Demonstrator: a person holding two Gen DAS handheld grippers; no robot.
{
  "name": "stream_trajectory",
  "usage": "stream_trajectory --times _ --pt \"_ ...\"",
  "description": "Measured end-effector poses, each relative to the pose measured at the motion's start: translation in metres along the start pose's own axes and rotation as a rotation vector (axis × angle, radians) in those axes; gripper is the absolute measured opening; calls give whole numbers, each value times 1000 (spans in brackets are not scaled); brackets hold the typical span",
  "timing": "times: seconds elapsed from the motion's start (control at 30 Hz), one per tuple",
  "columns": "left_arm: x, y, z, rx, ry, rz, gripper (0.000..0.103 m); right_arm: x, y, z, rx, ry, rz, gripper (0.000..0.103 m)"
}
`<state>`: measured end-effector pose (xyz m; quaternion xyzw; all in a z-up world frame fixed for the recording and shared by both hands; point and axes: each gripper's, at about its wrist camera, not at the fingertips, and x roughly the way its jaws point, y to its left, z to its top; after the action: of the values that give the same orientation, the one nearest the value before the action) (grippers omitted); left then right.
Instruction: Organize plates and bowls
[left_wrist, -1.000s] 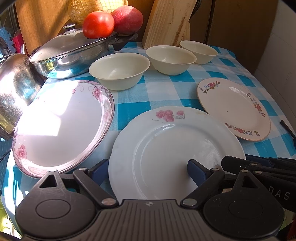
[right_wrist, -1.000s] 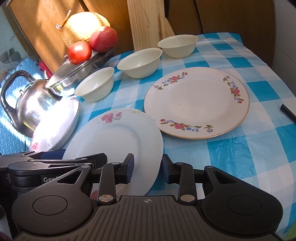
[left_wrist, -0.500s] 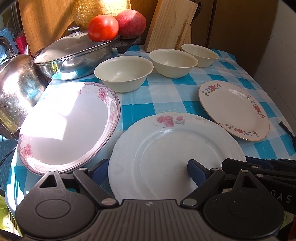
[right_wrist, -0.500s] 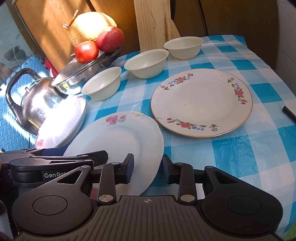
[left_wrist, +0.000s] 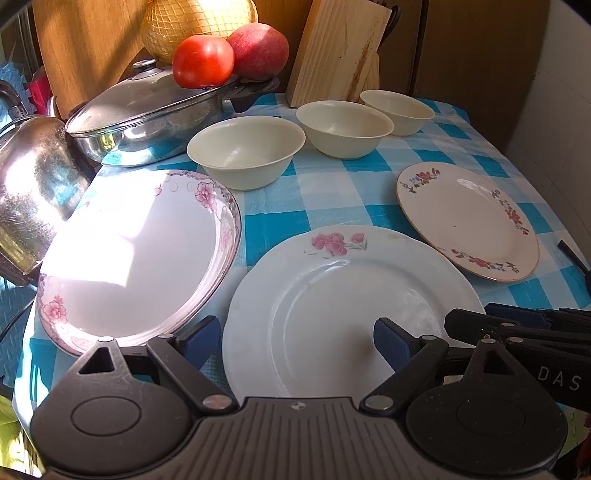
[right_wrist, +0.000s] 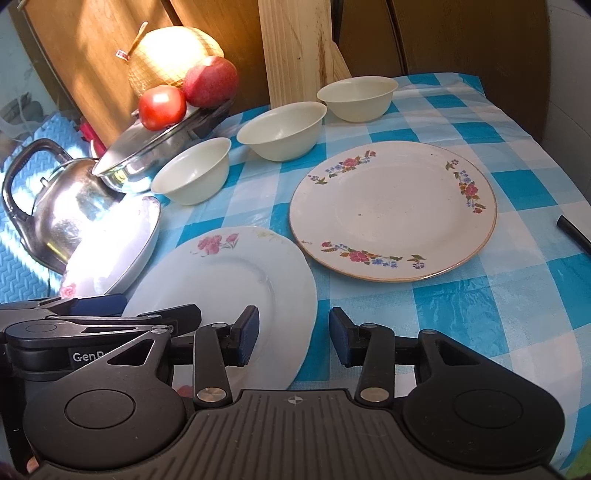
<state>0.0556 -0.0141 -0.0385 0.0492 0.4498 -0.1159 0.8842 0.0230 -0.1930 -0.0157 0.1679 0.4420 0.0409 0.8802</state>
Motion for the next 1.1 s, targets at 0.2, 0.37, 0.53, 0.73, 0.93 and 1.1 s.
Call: stream_trajectory --times 0.2,0.37,0.53,0.73,0.93,1.1 --pt "-2 1 2 -2 -13 5 84 -1 -3 1 15 -8 -1 57" --pt "-3 -2 3 8 -22 3 84 -2 -5 2 29 -13 -3 60" --pt "-7 -5 4 24 -45 11 84 -3 -5 3 30 -19 -2 60" --pt "-10 -9 6 40 -64 19 84 -7 -6 5 31 -34 -8 60" --pt "-12 -12 8 47 -73 15 84 -10 -10 7 42 -52 -13 60" --pt "-14 -17 12 56 -86 16 84 -14 -12 10 52 -69 -20 60"
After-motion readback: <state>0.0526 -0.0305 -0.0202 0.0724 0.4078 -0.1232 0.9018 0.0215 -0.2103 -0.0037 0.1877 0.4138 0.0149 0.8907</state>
